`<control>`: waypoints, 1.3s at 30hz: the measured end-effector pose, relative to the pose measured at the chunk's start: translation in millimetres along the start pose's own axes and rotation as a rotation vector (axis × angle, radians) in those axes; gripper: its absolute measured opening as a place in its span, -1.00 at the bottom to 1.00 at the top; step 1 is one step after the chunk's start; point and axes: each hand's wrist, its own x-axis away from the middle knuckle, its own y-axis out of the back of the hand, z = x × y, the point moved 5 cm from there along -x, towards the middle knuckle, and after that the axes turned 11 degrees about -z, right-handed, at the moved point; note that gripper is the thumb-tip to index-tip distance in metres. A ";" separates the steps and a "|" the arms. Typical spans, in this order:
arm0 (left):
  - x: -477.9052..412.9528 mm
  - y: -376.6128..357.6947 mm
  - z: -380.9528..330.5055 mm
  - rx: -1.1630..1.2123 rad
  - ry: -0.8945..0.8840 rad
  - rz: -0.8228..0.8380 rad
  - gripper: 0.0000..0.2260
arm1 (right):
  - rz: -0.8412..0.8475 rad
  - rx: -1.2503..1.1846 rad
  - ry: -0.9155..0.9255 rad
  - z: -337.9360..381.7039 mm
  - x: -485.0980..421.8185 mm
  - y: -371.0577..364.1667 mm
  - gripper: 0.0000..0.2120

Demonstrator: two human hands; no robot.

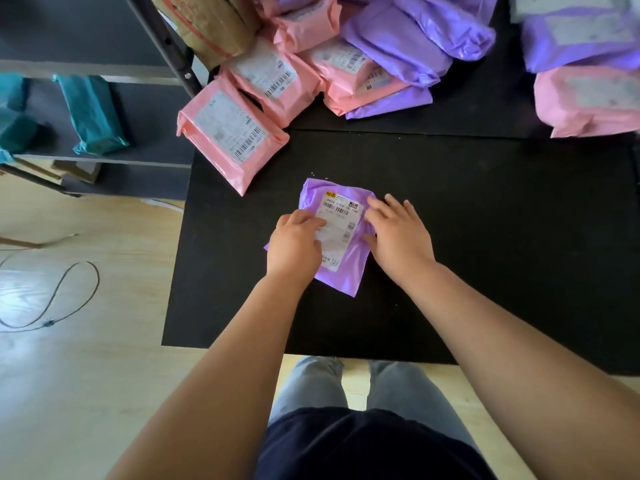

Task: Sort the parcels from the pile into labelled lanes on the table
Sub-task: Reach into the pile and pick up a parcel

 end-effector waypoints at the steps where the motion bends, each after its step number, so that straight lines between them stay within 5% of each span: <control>1: 2.1 -2.3 -2.1 0.001 -0.005 -0.006 -0.64 | -0.025 0.002 -0.037 -0.8 3.9 -0.4 -0.59; 9: 10.3 -19.2 -26.9 0.075 -0.083 -0.092 -0.70 | -0.071 -0.019 -0.220 -28.6 34.2 -8.6 -0.47; 14: 10.9 -10.9 -41.4 -0.086 -0.344 -0.404 -0.72 | -0.054 0.102 -0.153 -38.3 37.6 -17.0 -0.37; 17: 3.0 -14.0 -47.2 -0.208 -0.382 -0.268 -0.61 | -0.044 0.106 -0.132 -39.5 39.7 -20.9 -0.26; 22: -10.4 -26.5 -24.6 -0.232 -0.175 -0.028 -0.47 | -0.038 0.071 -0.099 -42.5 41.8 -26.7 -0.29; 39: -16.3 -34.2 -12.7 -0.327 -0.183 0.139 -0.36 | -0.033 0.142 -0.080 -47.0 43.9 -33.3 -0.28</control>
